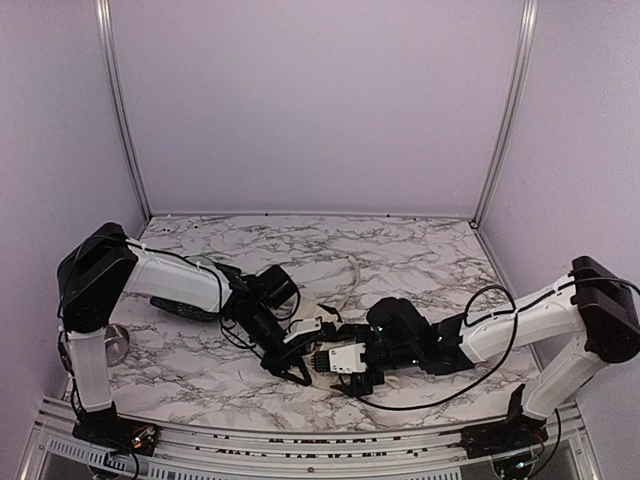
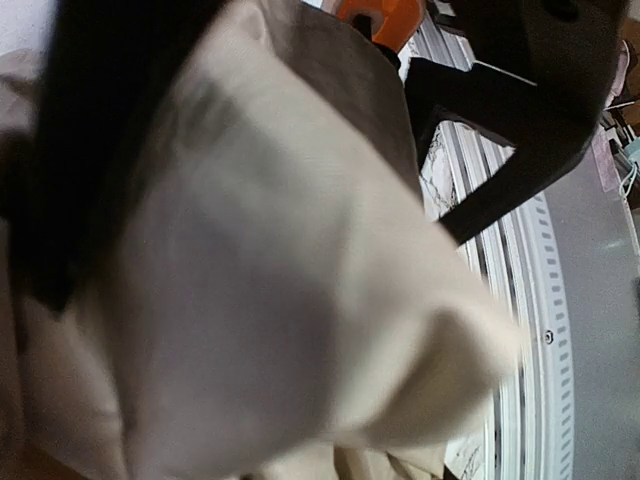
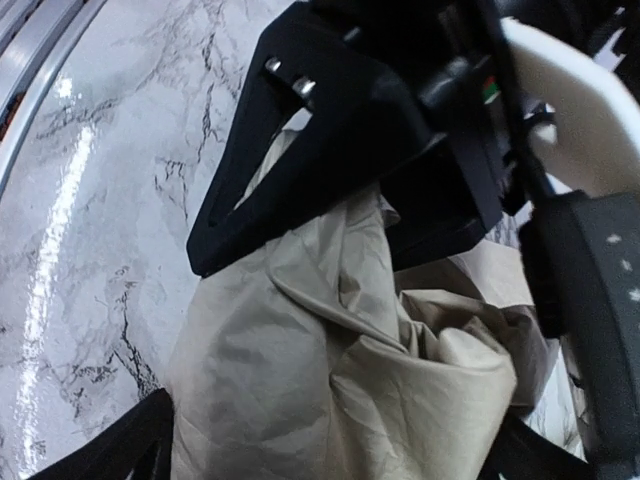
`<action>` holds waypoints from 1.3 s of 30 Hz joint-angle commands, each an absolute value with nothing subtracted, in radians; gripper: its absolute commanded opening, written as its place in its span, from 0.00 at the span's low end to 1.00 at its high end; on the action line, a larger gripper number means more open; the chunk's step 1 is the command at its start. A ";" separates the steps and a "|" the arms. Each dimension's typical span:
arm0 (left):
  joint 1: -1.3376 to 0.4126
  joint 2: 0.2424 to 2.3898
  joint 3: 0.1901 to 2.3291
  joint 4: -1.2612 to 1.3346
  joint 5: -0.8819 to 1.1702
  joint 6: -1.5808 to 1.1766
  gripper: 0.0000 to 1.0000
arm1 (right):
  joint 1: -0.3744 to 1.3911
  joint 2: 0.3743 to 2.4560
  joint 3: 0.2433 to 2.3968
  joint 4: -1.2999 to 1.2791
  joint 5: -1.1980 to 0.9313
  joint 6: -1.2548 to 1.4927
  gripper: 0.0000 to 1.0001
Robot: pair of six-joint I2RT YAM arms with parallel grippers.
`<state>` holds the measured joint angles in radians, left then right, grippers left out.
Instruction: Put away the umbrella
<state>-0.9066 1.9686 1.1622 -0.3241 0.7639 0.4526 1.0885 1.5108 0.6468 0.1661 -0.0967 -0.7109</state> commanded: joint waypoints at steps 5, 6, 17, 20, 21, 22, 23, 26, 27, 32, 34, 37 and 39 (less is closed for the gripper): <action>-0.900 2.019 1.131 -0.510 0.736 0.425 0.46 | 1.097 1.690 0.760 0.013 -0.053 -0.692 0.49; -0.897 1.986 1.106 -0.454 0.694 0.396 0.55 | 1.097 1.692 0.761 -0.003 -0.058 -0.680 0.44; -0.986 1.352 0.562 0.383 0.230 0.449 0.99 | 1.001 1.793 0.952 -0.405 -0.427 -0.474 0.19; -1.099 1.315 0.523 0.382 0.071 0.574 0.99 | 0.933 1.862 1.023 -0.510 -0.598 -0.450 0.22; -1.126 1.327 0.522 0.380 0.036 0.602 0.99 | 0.915 1.894 1.044 -0.534 -0.659 -0.446 0.22; -1.166 1.343 0.524 0.378 -0.002 0.632 0.99 | 0.898 1.921 1.064 -0.560 -0.722 -0.449 0.22; -1.197 1.368 0.534 0.377 -0.043 0.667 0.99 | 0.884 1.950 1.085 -0.584 -0.776 -0.453 0.22; -1.251 1.468 0.586 0.374 -0.140 0.745 0.99 | 0.867 2.021 1.129 -0.626 -0.843 -0.471 0.22; -1.258 1.501 0.608 0.373 -0.168 0.768 0.99 | 0.864 2.041 1.140 -0.636 -0.847 -0.476 0.21; -1.256 1.646 0.674 0.374 -0.274 0.807 0.99 | 0.856 2.133 1.203 -0.727 -0.958 -0.559 0.20; -1.252 1.674 0.683 0.374 -0.288 0.803 0.99 | 0.853 2.152 1.210 -0.731 -0.965 -0.556 0.20; -1.236 1.688 0.686 0.374 -0.286 0.762 0.99 | 0.853 2.173 1.224 -0.734 -0.984 -0.557 0.19; -1.207 1.713 0.692 0.358 -0.273 0.713 0.99 | 0.850 2.176 1.229 -0.734 -0.996 -0.555 0.20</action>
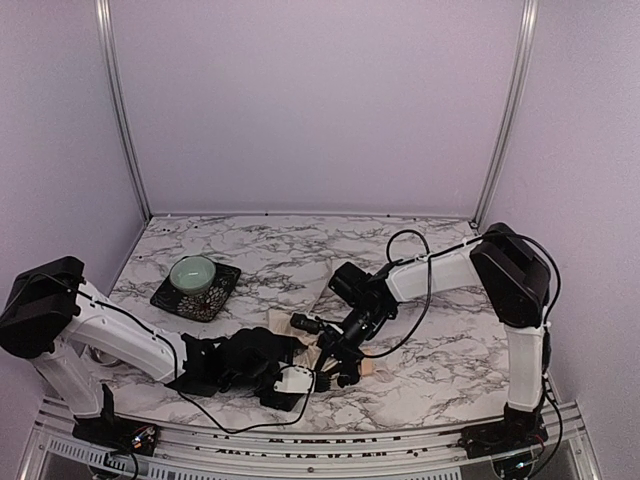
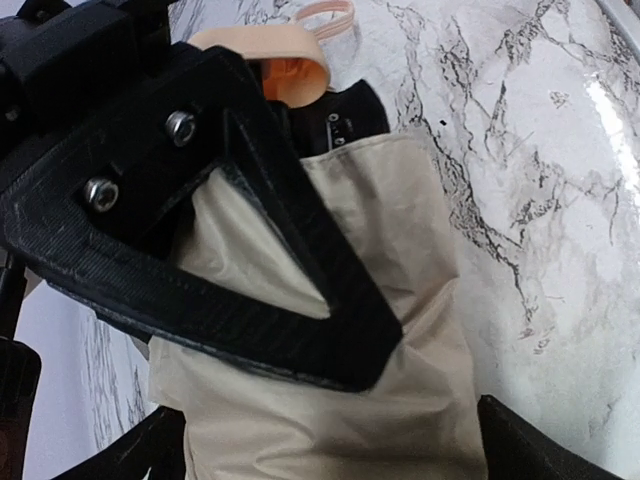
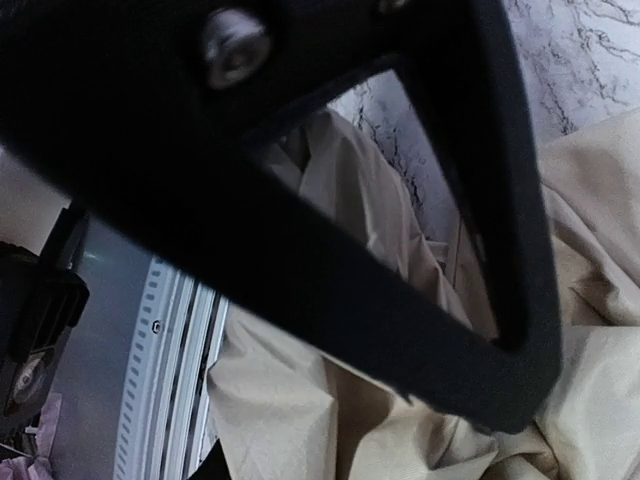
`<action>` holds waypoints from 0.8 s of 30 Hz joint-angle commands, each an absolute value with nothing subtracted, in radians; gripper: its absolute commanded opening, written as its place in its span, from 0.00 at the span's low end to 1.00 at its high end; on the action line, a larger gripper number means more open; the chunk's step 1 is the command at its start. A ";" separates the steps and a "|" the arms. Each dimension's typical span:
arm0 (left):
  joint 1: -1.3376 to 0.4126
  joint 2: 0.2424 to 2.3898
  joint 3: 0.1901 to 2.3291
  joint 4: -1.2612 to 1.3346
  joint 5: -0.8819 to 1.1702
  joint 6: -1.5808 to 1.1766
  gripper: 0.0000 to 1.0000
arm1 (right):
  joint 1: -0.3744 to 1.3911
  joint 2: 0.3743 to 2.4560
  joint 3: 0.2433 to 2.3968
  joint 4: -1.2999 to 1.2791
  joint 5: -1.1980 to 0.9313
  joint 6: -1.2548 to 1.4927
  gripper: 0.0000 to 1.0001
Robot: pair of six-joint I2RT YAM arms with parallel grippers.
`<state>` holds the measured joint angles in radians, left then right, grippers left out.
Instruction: Put away the umbrella
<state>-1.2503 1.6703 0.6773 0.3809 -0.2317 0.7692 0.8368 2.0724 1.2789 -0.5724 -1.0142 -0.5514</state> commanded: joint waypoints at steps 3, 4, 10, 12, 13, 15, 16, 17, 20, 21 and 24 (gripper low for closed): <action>-1.172 1.760 0.744 0.227 -0.220 0.650 0.84 | 0.848 2.159 1.234 -0.711 -1.004 -0.539 0.27; -1.163 1.771 0.779 0.155 -0.159 0.628 0.75 | 0.847 2.147 1.233 -0.694 -1.000 -0.525 0.30; -1.148 1.800 0.870 -0.104 0.055 0.572 0.38 | 0.761 2.055 1.221 -0.547 -0.961 -0.403 0.54; -1.139 1.805 0.880 -0.154 0.117 0.560 0.33 | 0.730 2.001 1.200 -0.501 -0.934 -0.371 0.70; -1.133 1.808 0.888 -0.176 0.149 0.555 0.31 | 0.718 1.969 1.179 -0.479 -0.923 -0.355 0.79; -1.119 1.822 0.901 -0.216 0.219 0.548 0.28 | 0.692 1.887 1.151 -0.443 -0.876 -0.330 0.88; -1.112 1.829 0.911 -0.235 0.249 0.545 0.27 | 0.686 1.832 1.132 -0.423 -0.850 -0.322 0.90; -1.106 1.839 0.919 -0.254 0.274 0.540 0.25 | 0.682 1.779 1.110 -0.400 -0.815 -0.314 0.91; -1.073 1.883 0.956 -0.330 0.369 0.527 0.24 | 0.681 1.613 1.016 -0.287 -0.674 -0.288 0.92; -1.062 1.900 0.971 -0.353 0.396 0.522 0.24 | 0.682 1.560 0.970 -0.242 -0.630 -0.276 0.92; -1.029 1.947 1.014 -0.411 0.467 0.497 0.24 | 0.702 1.385 0.825 -0.113 -0.536 -0.278 0.91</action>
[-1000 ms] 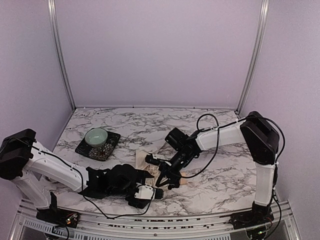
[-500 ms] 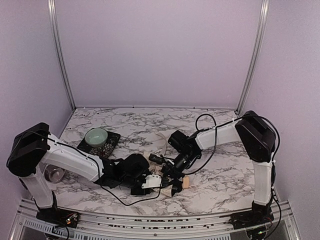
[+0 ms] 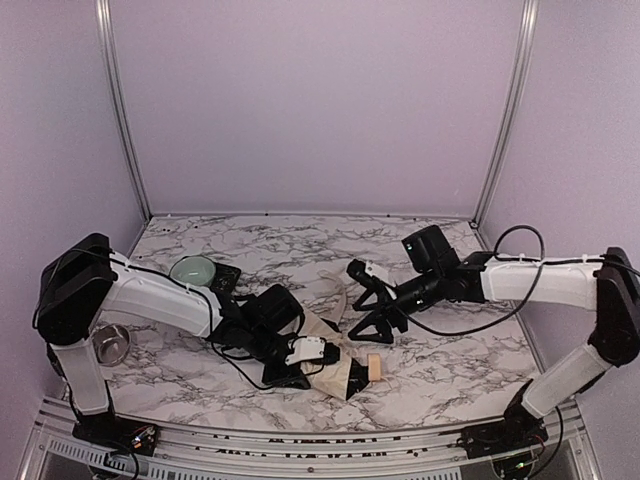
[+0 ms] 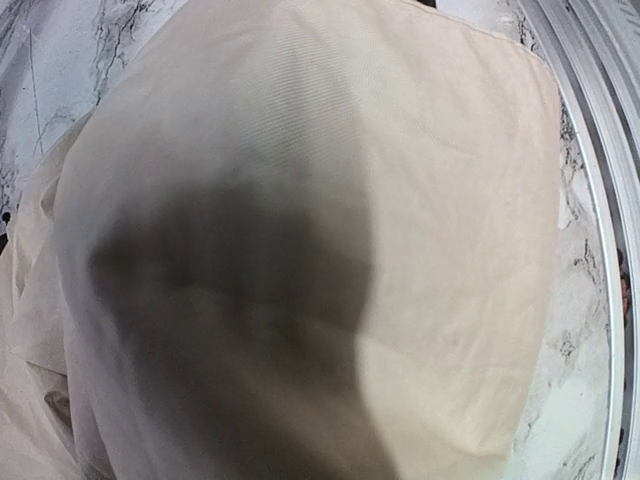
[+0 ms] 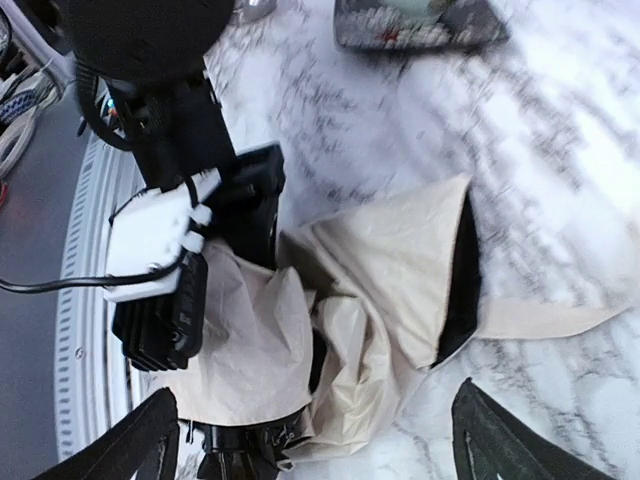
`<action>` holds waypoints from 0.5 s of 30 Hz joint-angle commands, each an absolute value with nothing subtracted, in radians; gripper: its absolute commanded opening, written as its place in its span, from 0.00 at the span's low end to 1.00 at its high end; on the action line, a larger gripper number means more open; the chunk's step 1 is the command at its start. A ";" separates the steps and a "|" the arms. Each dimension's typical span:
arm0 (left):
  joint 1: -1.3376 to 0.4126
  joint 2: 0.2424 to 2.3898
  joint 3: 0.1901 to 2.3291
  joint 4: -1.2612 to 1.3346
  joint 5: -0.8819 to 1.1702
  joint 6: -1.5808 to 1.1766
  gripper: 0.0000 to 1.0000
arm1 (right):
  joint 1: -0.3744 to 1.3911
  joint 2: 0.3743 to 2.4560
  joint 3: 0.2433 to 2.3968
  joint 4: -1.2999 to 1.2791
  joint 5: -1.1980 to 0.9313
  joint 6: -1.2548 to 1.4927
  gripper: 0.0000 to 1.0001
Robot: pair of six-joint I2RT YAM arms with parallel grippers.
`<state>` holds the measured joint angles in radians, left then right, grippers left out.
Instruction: Put away the umbrella
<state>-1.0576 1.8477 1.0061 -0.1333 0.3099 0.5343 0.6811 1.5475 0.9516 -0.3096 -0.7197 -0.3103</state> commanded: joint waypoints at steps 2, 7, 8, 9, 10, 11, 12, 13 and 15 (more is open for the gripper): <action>-1.006 1.980 1.047 -0.458 0.514 0.482 0.25 | 0.765 1.273 0.725 -0.039 -0.438 -0.323 0.89; -0.973 2.059 1.140 -0.569 0.591 0.460 0.26 | 1.064 1.090 0.544 0.099 -0.211 -0.529 0.85; -0.970 2.075 1.155 -0.588 0.597 0.456 0.27 | 1.105 1.083 0.529 0.122 -0.169 -0.546 0.85; -0.969 2.086 1.168 -0.604 0.608 0.457 0.27 | 1.142 1.091 0.519 0.142 -0.128 -0.561 0.85; -0.966 2.094 1.179 -0.617 0.615 0.456 0.27 | 1.173 1.111 0.517 0.152 -0.090 -0.577 0.85; -0.964 2.100 1.186 -0.627 0.620 0.456 0.27 | 1.198 1.139 0.519 0.156 -0.044 -0.599 0.85; -0.962 2.101 1.190 -0.634 0.623 0.455 0.27 | 1.215 1.179 0.529 0.153 -0.010 -0.623 0.86; -0.960 2.103 1.192 -0.640 0.626 0.456 0.27 | 1.226 1.220 0.542 0.150 0.032 -0.646 0.87; -0.958 2.103 1.197 -0.651 0.630 0.458 0.27 | 1.233 1.314 0.574 0.140 0.090 -0.678 0.91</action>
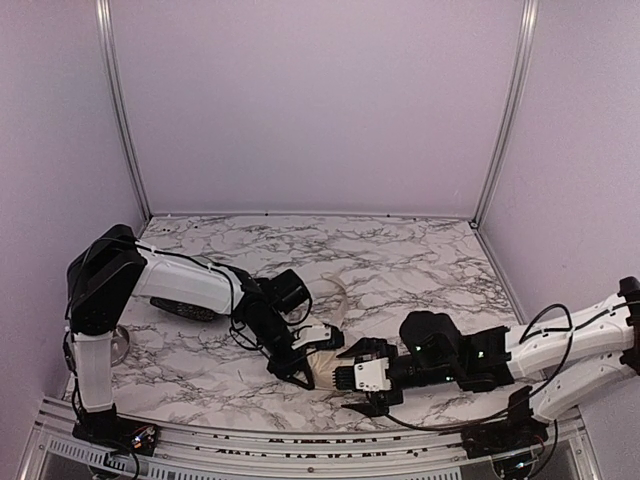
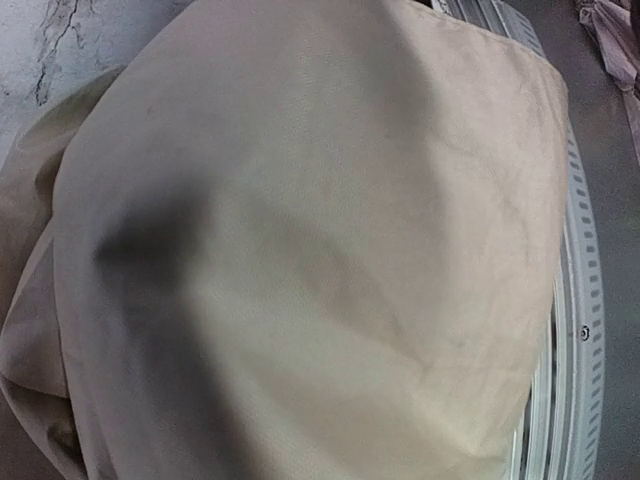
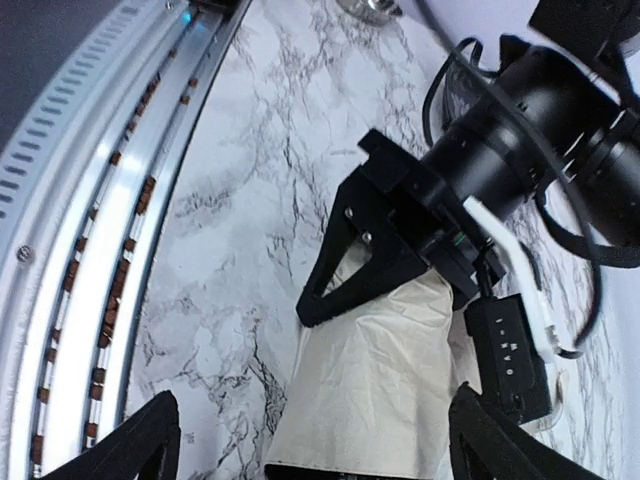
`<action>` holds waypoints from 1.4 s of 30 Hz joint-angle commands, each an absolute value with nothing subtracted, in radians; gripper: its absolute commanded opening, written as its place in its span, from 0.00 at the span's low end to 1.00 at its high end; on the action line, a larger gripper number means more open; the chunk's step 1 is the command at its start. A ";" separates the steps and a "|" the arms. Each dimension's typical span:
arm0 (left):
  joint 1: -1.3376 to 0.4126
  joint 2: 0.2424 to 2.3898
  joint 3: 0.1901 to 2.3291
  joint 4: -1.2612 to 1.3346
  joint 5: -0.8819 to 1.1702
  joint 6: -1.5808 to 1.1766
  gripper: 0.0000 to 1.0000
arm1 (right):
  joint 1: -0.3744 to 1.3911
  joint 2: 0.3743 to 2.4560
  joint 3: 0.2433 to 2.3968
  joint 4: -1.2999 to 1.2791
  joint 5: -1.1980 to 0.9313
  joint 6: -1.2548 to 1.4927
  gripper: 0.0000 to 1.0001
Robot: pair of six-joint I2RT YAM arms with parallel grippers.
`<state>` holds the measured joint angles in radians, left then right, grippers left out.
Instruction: Put away the umbrella
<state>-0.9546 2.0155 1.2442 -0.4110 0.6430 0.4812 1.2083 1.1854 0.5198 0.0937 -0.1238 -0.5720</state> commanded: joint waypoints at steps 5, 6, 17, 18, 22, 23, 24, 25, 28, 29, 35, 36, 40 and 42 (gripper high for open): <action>-0.958 2.112 1.221 -0.685 0.646 0.481 0.27 | 1.232 1.516 0.648 0.140 0.251 -0.749 0.96; -0.958 2.117 1.229 -0.693 0.650 0.488 0.27 | 1.230 1.542 0.659 0.142 0.258 -0.754 0.96; -0.929 2.010 1.208 -0.513 0.594 0.427 0.81 | 1.209 1.656 0.747 0.002 0.140 -0.656 0.37; -0.924 1.964 1.180 -0.442 0.571 0.405 0.98 | 1.207 1.654 0.750 -0.013 0.128 -0.641 0.34; -0.919 1.738 0.986 -0.080 0.453 0.357 0.99 | 1.181 1.659 0.787 -0.122 0.045 -0.578 0.25; -0.920 1.676 0.890 0.026 0.407 0.345 0.99 | 1.170 1.661 0.800 -0.153 0.010 -0.563 0.24; -0.920 1.617 0.844 0.141 0.358 0.342 0.99 | 1.159 1.665 0.813 -0.185 -0.031 -0.545 0.24; -0.922 1.555 0.755 0.224 0.334 0.345 0.99 | 1.142 1.671 0.833 -0.221 -0.082 -0.528 0.24; -0.959 1.402 0.605 0.355 0.264 0.426 0.99 | 1.086 1.712 0.904 -0.333 -0.250 -0.471 0.22; -0.992 1.369 0.580 0.361 0.220 0.471 0.99 | 1.063 1.731 0.928 -0.369 -0.303 -0.458 0.22; -1.182 1.347 0.551 0.359 -0.033 0.660 0.94 | 0.949 1.905 1.063 -0.551 -0.651 -0.378 0.21; -1.200 1.363 0.557 0.358 -0.057 0.682 0.90 | 0.927 1.935 1.081 -0.566 -0.708 -0.358 0.20; -1.226 1.452 0.598 0.337 -0.094 0.730 0.78 | 0.886 2.018 1.116 -0.579 -0.808 -0.319 0.17; -1.226 1.510 0.631 0.307 -0.123 0.731 0.82 | 0.880 2.048 1.129 -0.584 -0.838 -0.319 0.17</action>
